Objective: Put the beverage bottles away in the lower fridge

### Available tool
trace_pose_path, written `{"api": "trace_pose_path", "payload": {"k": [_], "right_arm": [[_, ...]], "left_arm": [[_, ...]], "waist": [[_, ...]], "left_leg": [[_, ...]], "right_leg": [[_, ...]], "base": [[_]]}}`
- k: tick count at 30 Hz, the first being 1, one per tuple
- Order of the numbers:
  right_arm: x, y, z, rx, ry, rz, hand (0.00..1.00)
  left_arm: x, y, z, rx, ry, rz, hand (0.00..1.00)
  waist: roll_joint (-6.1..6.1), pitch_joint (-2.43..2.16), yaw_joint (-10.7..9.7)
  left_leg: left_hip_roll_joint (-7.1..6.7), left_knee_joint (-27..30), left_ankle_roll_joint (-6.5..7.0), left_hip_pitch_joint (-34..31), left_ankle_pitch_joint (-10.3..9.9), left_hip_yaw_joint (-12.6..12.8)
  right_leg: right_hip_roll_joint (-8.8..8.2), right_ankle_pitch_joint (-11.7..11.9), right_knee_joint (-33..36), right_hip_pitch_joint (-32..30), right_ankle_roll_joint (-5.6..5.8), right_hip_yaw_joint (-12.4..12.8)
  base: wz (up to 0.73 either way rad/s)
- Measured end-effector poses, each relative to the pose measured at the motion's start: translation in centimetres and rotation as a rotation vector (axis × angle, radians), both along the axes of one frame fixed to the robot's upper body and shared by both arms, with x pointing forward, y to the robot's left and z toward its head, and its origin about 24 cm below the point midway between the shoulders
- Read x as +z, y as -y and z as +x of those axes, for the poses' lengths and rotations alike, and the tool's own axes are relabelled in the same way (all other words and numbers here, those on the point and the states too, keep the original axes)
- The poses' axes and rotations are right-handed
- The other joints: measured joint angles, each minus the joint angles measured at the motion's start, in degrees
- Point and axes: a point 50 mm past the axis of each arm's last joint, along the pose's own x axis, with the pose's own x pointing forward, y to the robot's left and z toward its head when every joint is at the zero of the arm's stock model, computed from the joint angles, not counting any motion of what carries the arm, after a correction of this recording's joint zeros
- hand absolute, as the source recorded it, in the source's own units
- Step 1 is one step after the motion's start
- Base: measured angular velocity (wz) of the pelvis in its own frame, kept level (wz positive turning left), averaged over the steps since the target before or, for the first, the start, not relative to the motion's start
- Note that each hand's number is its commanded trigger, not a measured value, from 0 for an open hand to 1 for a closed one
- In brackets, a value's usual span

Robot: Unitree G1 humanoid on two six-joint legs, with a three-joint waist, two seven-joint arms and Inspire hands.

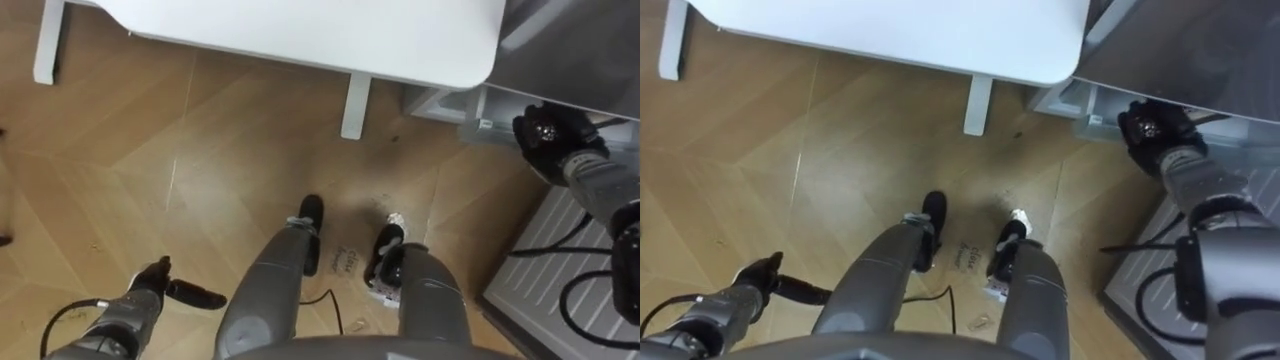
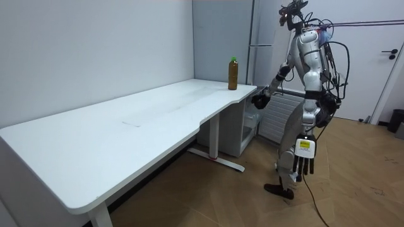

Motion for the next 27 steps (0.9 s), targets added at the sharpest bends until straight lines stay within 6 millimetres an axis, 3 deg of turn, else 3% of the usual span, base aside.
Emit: {"api": "trace_pose_path", "payload": {"k": [8, 27], "right_arm": [[1.1, 0.4, 0.9, -0.068, 0.029, 0.048, 0.00], [1.2, 1.5, 0.3, -0.085, 0.030, 0.014, 0.00]], "left_arm": [[-0.1, -0.2, -1.0, 0.014, -0.005, 0.007, 0.00], [-0.2, -0.3, -1.4, 0.008, -0.015, 0.019, 0.00]], "waist": [[-1.43, -0.04, -0.1], [-1.15, -0.27, 1.0]], "left_leg": [[0.07, 0.7, -0.39, 0.0, 0.3, 1.2], [0.69, 0.7, -0.51, 0.1, 0.4, 1.4]], "right_leg": [[-0.57, -1.1, 2.6, -1.5, -0.57, 1.2], [0.20, -0.4, 1.8, -1.2, -0.89, 1.2]], "base": [[-0.01], [-0.01]]}}
